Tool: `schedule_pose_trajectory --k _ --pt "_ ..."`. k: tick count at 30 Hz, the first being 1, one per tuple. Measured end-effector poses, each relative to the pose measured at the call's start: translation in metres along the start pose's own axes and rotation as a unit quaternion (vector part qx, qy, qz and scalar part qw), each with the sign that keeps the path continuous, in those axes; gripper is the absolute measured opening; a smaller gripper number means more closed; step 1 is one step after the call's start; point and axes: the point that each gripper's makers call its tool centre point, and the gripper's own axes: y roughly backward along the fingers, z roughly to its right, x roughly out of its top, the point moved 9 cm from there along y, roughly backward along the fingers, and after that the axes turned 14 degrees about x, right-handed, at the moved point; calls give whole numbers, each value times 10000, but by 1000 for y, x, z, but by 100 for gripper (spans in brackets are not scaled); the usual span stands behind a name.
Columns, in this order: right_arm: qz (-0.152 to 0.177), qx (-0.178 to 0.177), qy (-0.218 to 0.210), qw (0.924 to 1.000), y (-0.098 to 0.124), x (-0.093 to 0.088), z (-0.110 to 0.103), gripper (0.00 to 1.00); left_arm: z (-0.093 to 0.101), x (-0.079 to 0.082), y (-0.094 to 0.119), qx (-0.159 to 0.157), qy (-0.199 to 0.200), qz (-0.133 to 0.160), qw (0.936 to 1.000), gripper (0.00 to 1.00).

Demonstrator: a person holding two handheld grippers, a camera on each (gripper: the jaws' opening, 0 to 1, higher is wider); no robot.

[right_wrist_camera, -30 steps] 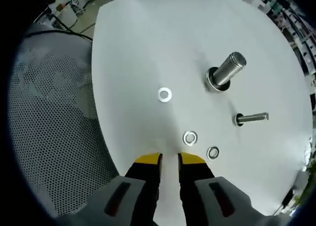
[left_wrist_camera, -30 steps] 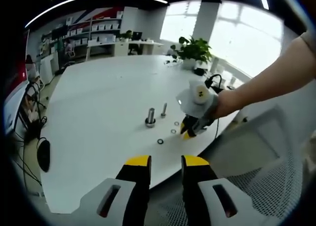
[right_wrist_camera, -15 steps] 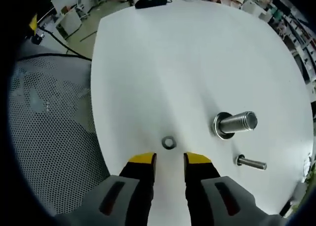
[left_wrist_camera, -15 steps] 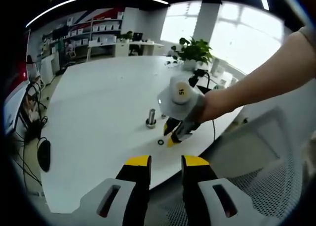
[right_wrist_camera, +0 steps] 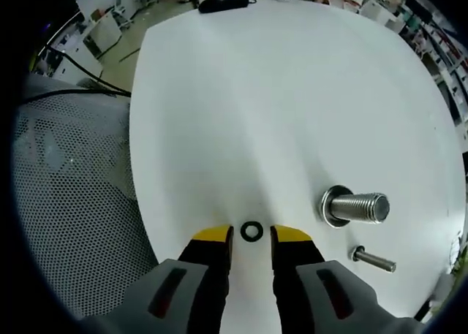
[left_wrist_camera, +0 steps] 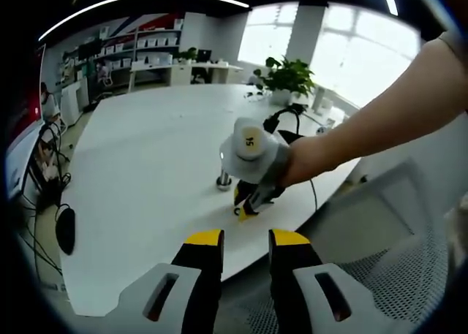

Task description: Place the washer onto the threaded stud by aligning its center hole with the stud, sliding it down to the base, and recovering from edge contact or off-axis alignment until the washer reaches the visible bottom stop.

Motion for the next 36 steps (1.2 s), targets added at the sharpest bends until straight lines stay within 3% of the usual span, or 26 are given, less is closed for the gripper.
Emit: schedule_pose_trajectory --k 9,23,36 --pt "-244 148 470 9985 1 1 1 21 0 0 0 3 6 2 10000 22" --pt "-526 135 594 9968 -1 5 -2 14 0 0 0 -23 -18 -11 10000 22" --pt "-319 -28 508 9982 0 1 -5 13 0 0 0 7 -2 -21 10000 22"
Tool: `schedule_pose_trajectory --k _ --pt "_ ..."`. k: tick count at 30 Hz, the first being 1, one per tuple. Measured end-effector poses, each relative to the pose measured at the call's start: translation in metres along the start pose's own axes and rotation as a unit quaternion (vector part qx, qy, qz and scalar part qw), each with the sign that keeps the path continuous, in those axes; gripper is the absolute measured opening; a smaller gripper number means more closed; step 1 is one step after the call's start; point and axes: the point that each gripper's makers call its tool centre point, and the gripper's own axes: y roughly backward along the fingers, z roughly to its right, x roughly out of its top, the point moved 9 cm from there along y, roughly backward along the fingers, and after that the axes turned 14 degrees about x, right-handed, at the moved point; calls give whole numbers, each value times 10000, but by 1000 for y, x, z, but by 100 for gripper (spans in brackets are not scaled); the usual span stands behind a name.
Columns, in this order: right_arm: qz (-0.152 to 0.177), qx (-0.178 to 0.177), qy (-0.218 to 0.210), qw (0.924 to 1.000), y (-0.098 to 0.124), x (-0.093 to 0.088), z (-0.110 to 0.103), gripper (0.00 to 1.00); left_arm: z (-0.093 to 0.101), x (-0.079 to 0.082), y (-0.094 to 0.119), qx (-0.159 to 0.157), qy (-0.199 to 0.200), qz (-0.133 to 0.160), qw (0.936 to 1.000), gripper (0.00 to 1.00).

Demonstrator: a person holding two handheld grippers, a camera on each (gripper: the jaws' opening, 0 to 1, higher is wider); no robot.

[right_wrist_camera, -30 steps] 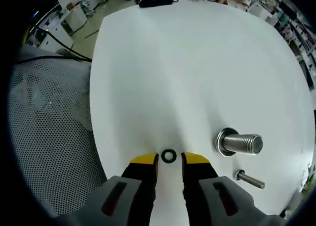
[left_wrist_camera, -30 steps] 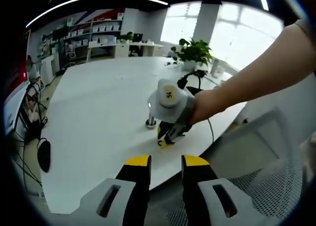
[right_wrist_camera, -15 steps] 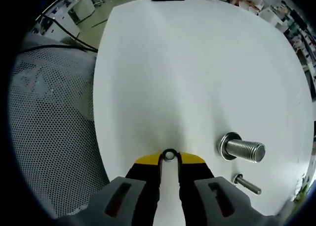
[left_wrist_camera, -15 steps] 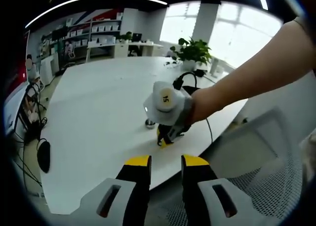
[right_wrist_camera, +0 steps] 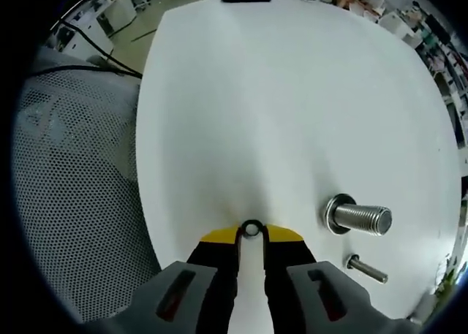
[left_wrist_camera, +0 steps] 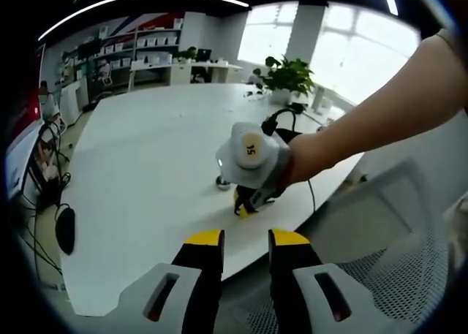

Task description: Place the washer onto the threaded stud by aligning its center hole with the stud, sliding it down to the base, and recovering from edge contact or off-axis alignment until the washer reaches the visible bottom stop.

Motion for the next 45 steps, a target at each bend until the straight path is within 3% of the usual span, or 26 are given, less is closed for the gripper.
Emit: schedule_pose_trajectory --k 10,17,22,26,33,45 --pt "192 -10 -207 9996 0 -5 -2 13 0 -1 0 4 -1 -34 10000 22" --pt "458 -107 -335 9983 14 -17 1 13 0 -1 -1 2 -18 -62 10000 22" --pt "594 -249 -445 9969 30 -26 11 13 0 -1 -1 5 -19 -69 10000 22" --pt "790 -418 -812 9927 49 -40 27 13 0 -1 0 17 -11 -60 10000 22" --pt "834 -653 -1020 9891 69 -57 45 13 0 -1 -1 9 -26 -80 10000 22" --pt "1060 -992 -1007 9843 91 -51 63 13 -1 -1 -1 37 -10 -84 10000 22"
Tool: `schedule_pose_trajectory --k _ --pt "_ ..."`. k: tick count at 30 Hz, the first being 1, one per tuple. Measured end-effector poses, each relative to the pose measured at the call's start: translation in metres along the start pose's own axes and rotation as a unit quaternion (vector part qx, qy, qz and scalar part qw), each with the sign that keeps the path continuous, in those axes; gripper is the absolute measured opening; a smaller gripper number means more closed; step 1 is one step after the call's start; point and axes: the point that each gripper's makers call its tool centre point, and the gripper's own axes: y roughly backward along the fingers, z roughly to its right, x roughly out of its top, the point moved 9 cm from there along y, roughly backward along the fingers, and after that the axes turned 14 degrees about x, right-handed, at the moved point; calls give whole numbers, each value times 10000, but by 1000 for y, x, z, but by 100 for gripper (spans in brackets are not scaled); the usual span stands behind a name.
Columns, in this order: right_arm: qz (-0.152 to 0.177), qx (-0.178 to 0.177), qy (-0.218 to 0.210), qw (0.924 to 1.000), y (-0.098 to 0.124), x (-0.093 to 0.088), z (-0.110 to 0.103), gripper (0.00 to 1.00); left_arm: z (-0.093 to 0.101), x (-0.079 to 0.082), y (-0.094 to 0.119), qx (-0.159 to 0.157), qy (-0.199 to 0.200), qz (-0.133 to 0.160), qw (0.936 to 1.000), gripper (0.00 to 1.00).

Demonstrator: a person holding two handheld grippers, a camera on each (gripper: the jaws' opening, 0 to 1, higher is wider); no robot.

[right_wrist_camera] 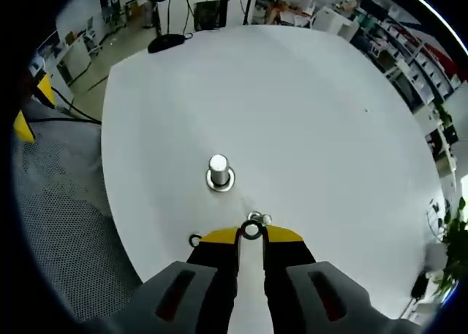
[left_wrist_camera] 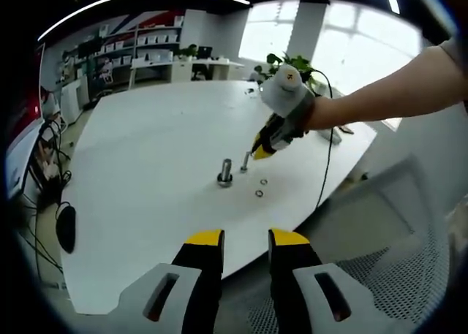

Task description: Place the washer onto the threaded stud by aligning its center hole with the stud, sliding it down to the base, and recovering from edge contact or off-axis alignment until the washer reaches the visible bottom stop.

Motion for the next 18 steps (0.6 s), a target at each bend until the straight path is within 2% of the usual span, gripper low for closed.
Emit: schedule_pose_trajectory --k 7,18 --pt "-38 -51 93 9999 -2 3 4 13 0 0 0 14 13 -9 10000 22" --pt "-125 31 9 9999 -10 3 12 13 0 0 -1 22 12 -45 10000 22"
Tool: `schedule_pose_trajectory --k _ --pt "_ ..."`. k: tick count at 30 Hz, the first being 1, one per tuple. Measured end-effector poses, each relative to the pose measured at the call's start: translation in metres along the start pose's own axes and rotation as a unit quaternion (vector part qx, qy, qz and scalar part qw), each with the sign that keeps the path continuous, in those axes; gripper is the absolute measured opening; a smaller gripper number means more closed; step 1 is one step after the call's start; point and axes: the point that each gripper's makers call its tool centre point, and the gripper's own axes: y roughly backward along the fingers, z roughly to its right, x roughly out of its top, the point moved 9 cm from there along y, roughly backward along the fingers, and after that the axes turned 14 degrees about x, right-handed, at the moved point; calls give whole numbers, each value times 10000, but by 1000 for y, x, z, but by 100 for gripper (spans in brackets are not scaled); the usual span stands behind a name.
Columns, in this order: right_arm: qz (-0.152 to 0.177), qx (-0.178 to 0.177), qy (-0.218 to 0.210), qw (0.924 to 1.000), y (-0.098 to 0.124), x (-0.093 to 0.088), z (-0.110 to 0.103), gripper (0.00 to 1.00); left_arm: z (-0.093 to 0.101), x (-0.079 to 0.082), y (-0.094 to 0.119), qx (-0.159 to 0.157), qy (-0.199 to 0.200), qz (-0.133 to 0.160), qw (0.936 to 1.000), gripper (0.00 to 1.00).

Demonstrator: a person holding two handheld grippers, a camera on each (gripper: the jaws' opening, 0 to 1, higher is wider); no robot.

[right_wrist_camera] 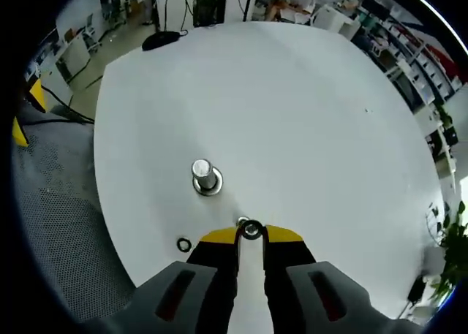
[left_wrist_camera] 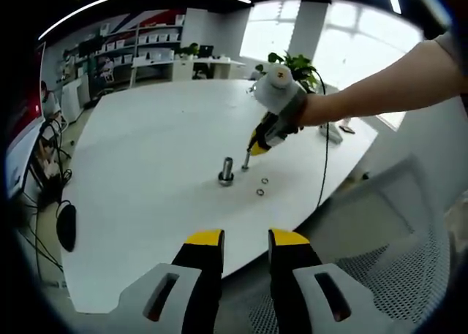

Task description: Place the washer onto the threaded stud by aligning its center hole with the stud, sliding it down to the base, and recovering from edge contact or off-axis alignment until the washer reaches the visible bottom stop.

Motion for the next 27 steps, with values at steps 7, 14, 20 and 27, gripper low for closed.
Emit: schedule_pose_trajectory --k 7,14,20,27 --pt "-75 69 -9 9999 -5 -1 2 13 0 0 -1 6 -3 -26 10000 22" --pt "-186 165 -38 9997 -17 -4 5 14 0 -2 -1 20 6 -76 10000 22" --pt "-185 265 -296 9990 -30 -7 7 14 -1 -3 -1 33 4 -146 9999 22" --pt "-303 301 -248 9988 -40 -13 11 14 -2 -3 -2 59 32 -135 9999 22"
